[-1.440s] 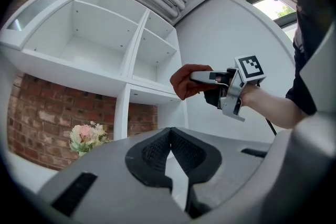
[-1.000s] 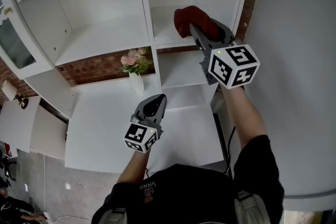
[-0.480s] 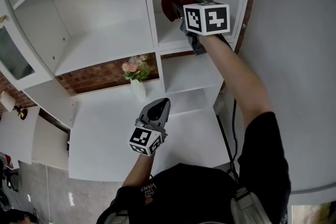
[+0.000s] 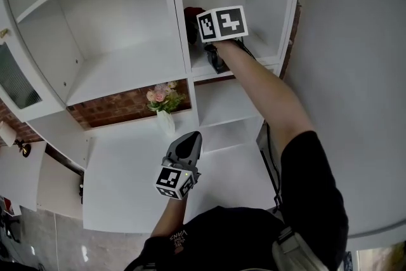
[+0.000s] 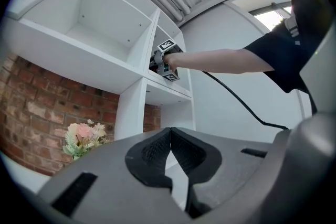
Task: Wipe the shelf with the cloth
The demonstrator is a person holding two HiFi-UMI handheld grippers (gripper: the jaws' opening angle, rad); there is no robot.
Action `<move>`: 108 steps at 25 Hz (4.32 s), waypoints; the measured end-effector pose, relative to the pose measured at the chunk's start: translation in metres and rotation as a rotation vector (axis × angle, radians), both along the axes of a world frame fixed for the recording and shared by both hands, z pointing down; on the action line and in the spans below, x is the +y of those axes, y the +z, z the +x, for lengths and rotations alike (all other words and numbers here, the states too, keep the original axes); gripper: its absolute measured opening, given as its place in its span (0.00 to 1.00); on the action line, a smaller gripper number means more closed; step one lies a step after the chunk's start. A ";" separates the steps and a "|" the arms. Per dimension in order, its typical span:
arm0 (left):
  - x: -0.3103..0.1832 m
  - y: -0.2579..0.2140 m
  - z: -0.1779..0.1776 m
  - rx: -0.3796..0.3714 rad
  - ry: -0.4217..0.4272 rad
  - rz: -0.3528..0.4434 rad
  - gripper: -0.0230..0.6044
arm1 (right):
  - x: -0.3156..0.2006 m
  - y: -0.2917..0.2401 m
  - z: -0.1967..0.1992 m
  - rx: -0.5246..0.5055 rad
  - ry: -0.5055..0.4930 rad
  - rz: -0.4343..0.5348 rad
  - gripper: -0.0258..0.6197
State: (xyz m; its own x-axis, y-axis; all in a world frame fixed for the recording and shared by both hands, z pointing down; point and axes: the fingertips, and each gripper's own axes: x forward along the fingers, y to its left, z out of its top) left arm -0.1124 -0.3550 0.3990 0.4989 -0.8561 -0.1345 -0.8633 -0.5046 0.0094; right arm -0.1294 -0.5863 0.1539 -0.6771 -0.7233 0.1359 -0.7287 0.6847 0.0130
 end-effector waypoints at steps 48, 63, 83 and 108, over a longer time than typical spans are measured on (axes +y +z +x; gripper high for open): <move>0.003 0.018 0.044 0.033 0.163 -0.040 0.05 | 0.018 -0.013 0.075 0.304 0.186 0.067 0.19; 0.015 0.020 0.032 0.056 0.122 -0.041 0.05 | 0.048 0.033 0.008 0.317 -0.058 -0.161 0.20; 0.019 0.020 0.059 0.076 0.228 -0.037 0.05 | 0.027 0.032 0.149 0.887 0.354 -0.019 0.20; 0.019 0.029 0.065 0.069 0.237 -0.068 0.05 | 0.076 -0.016 0.074 0.420 0.030 0.017 0.20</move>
State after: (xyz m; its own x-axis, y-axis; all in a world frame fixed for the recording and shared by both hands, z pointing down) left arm -0.0469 -0.3358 0.4278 0.6783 -0.7247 -0.1211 -0.7173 -0.6889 0.1047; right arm -0.0550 -0.5105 0.1381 -0.5441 -0.7464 0.3832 -0.6771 0.6604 0.3247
